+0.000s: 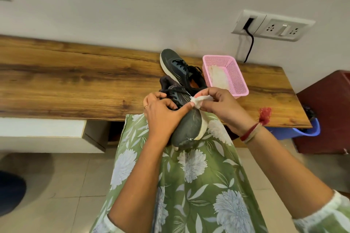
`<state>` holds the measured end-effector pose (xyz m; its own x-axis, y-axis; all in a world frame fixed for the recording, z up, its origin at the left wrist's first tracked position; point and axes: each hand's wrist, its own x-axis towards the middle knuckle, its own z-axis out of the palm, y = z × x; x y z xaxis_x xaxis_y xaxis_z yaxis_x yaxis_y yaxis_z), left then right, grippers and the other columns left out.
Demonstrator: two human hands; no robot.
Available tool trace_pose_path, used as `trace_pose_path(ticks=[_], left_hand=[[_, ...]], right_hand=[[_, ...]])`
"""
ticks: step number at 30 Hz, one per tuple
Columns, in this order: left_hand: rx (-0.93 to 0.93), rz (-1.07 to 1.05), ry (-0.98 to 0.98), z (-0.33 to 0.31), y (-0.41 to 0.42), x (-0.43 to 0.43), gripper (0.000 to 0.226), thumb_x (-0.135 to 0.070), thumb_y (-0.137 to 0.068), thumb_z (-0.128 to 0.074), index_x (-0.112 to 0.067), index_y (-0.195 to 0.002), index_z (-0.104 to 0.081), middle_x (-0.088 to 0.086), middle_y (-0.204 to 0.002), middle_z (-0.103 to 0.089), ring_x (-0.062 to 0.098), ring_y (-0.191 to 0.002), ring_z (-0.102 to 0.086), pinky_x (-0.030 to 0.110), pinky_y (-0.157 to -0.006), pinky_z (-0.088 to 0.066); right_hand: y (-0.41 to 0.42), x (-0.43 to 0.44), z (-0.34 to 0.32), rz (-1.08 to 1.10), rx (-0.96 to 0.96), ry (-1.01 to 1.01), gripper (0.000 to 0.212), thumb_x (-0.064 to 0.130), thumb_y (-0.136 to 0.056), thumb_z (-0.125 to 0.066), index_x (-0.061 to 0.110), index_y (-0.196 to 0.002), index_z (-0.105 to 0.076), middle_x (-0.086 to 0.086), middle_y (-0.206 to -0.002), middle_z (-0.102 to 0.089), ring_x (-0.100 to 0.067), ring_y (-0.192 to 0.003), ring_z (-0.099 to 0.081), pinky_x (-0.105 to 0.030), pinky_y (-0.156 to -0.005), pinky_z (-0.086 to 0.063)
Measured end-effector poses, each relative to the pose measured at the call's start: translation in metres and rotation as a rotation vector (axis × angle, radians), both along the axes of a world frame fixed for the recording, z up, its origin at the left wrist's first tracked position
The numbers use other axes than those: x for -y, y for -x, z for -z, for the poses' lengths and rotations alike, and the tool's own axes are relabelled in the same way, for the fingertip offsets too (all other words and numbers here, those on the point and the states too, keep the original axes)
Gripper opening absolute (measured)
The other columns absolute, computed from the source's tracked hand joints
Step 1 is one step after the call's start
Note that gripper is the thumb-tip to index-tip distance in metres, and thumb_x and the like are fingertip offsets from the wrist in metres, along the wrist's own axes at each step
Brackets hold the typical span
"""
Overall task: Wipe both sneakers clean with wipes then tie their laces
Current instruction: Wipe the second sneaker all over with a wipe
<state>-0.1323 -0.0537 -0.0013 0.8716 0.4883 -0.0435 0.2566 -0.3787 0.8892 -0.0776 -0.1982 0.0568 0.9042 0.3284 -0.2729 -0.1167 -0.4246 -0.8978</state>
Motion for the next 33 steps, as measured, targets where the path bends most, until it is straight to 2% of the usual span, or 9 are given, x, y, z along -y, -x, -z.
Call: trace_pose_path(ticks=[5,10,13,19,21,23,27,30,33], left_hand=[[-0.074,-0.052,0.075,0.000,0.000,-0.004,0.037,-0.044,-0.069,-0.079,-0.022,-0.054,-0.054,-0.002,-0.105,-0.042,0.019,-0.118,-0.038,0.031,-0.096,-0.032],[-0.192,-0.060,0.048,-0.001,0.000,-0.004,0.045,-0.060,-0.072,-0.070,-0.023,-0.053,-0.051,0.002,-0.109,-0.046,0.024,-0.115,-0.039,0.034,-0.094,-0.032],[-0.238,-0.124,0.046,-0.005,-0.001,-0.002,0.041,-0.052,-0.072,-0.071,-0.024,-0.050,-0.051,-0.002,-0.107,-0.045,0.025,-0.115,-0.042,0.049,-0.102,-0.033],[-0.131,-0.187,0.132,-0.005,-0.002,0.007,0.032,-0.029,-0.076,-0.072,-0.023,-0.053,-0.052,-0.002,-0.156,-0.027,0.018,-0.141,-0.027,0.060,-0.115,-0.006],[-0.033,-0.215,0.175,-0.002,-0.003,0.010,0.033,-0.026,-0.077,-0.073,-0.020,-0.052,-0.052,0.000,-0.152,-0.034,0.013,-0.140,-0.028,0.055,-0.116,-0.013],[0.055,-0.247,0.233,0.002,-0.006,0.012,0.032,-0.022,-0.078,-0.073,-0.014,-0.054,-0.055,0.000,-0.148,-0.038,0.010,-0.137,-0.030,0.034,-0.113,-0.021],[0.087,-0.250,0.350,0.006,-0.014,0.017,0.033,-0.014,-0.083,-0.071,-0.013,-0.056,-0.052,0.001,-0.141,-0.044,0.000,-0.122,-0.043,-0.004,-0.081,-0.022],[0.076,-0.198,0.337,0.012,-0.019,0.020,0.034,-0.012,-0.084,-0.069,-0.012,-0.055,-0.051,0.006,-0.135,-0.053,-0.016,-0.107,-0.043,-0.009,-0.076,-0.021],[0.083,-0.197,0.338,0.015,-0.022,0.019,0.030,-0.013,-0.085,-0.068,-0.009,-0.058,-0.054,0.004,-0.137,-0.054,-0.009,-0.109,-0.044,-0.009,-0.075,-0.023]], right_hand=[[0.002,-0.001,0.009,0.046,-0.009,-0.050,0.010,0.006,-0.084,-0.068,0.017,-0.084,-0.068,-0.001,-0.084,-0.065,-0.010,-0.077,-0.058,-0.025,-0.070,-0.050],[-0.003,-0.001,0.014,-0.017,0.373,0.304,0.015,0.010,-0.082,-0.070,0.018,-0.095,-0.068,0.009,-0.091,-0.064,-0.006,-0.085,-0.057,-0.022,-0.077,-0.043],[-0.004,0.001,0.012,-0.086,0.340,0.415,0.016,0.014,-0.086,-0.067,0.019,-0.101,-0.070,0.008,-0.091,-0.065,-0.006,-0.088,-0.056,-0.016,-0.069,-0.040],[-0.001,0.003,-0.001,-0.246,0.324,0.485,0.007,0.019,-0.090,-0.063,0.016,-0.091,-0.069,-0.001,-0.089,-0.069,-0.014,-0.087,-0.060,-0.025,-0.070,-0.044],[0.005,0.003,-0.008,-0.295,0.366,0.536,0.011,0.021,-0.090,-0.061,0.013,-0.092,-0.069,-0.002,-0.089,-0.068,-0.015,-0.086,-0.060,-0.030,-0.074,-0.046],[0.014,0.004,-0.016,-0.320,0.407,0.563,0.012,0.022,-0.091,-0.060,0.014,-0.091,-0.069,-0.001,-0.091,-0.066,-0.015,-0.086,-0.058,-0.031,-0.073,-0.044],[0.040,0.006,-0.025,-0.390,0.484,0.636,0.010,0.023,-0.092,-0.058,0.021,-0.095,-0.067,0.007,-0.091,-0.055,-0.010,-0.083,-0.051,-0.023,-0.065,-0.032],[0.047,0.014,-0.029,-0.511,0.441,0.560,0.008,0.020,-0.090,-0.062,0.023,-0.091,-0.069,0.008,-0.088,-0.059,-0.007,-0.080,-0.054,-0.021,-0.066,-0.035],[0.023,0.020,-0.031,-0.259,0.384,0.392,0.013,0.016,-0.089,-0.064,0.027,-0.094,-0.067,0.013,-0.092,-0.061,0.002,-0.082,-0.054,-0.007,-0.068,-0.039]])
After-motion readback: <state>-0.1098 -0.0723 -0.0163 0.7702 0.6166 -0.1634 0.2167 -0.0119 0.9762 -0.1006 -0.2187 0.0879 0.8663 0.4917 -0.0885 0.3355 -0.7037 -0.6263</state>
